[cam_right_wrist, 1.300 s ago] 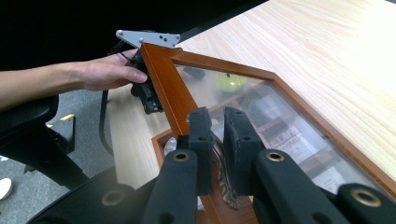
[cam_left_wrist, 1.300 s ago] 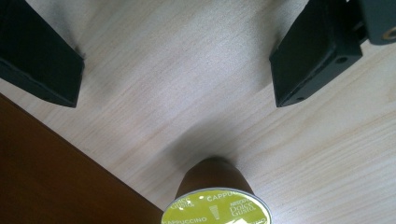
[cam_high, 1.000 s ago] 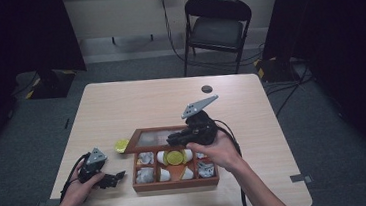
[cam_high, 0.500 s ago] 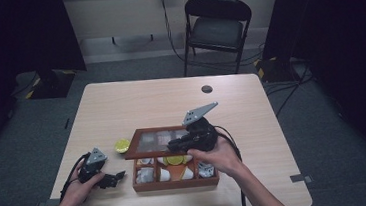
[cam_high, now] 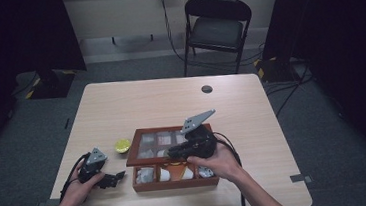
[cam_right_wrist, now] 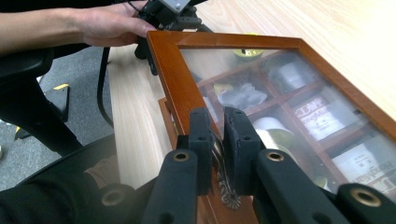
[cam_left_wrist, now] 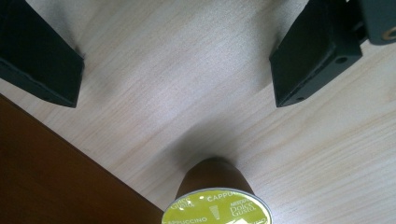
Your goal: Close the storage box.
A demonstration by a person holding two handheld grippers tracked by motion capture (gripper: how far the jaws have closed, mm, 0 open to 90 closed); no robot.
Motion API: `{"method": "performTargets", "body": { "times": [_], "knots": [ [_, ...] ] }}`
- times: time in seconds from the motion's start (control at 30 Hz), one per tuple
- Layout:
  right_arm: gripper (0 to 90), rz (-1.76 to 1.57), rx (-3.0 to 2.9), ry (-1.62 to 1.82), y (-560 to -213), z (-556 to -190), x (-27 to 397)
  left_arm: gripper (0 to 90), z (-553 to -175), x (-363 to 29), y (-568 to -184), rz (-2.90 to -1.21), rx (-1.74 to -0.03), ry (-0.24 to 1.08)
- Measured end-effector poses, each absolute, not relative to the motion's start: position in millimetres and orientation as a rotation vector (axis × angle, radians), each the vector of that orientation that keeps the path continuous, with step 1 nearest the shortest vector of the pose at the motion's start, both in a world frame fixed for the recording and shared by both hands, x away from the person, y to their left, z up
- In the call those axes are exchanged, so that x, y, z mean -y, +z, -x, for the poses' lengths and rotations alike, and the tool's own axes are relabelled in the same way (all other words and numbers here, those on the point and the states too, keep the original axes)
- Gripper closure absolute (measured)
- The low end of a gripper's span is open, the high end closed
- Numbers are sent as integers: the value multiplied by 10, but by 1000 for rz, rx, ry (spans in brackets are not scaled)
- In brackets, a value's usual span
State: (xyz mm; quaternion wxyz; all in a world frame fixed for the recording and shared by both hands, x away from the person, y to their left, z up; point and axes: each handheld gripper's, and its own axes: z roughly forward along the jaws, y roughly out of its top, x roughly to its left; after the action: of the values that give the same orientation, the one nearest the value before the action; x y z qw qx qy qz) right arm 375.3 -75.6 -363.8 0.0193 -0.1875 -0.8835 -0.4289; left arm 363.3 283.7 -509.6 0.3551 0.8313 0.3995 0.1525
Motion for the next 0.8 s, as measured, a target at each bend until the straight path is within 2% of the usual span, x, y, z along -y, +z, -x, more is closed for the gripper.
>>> {"method": "performTargets", "body": {
  "times": [0.8],
  "knots": [
    [817,549,2770,-1247,-3836,-3664,719,20,-3634,-2840,-5096,-2149,-1028,393]
  ]
}}
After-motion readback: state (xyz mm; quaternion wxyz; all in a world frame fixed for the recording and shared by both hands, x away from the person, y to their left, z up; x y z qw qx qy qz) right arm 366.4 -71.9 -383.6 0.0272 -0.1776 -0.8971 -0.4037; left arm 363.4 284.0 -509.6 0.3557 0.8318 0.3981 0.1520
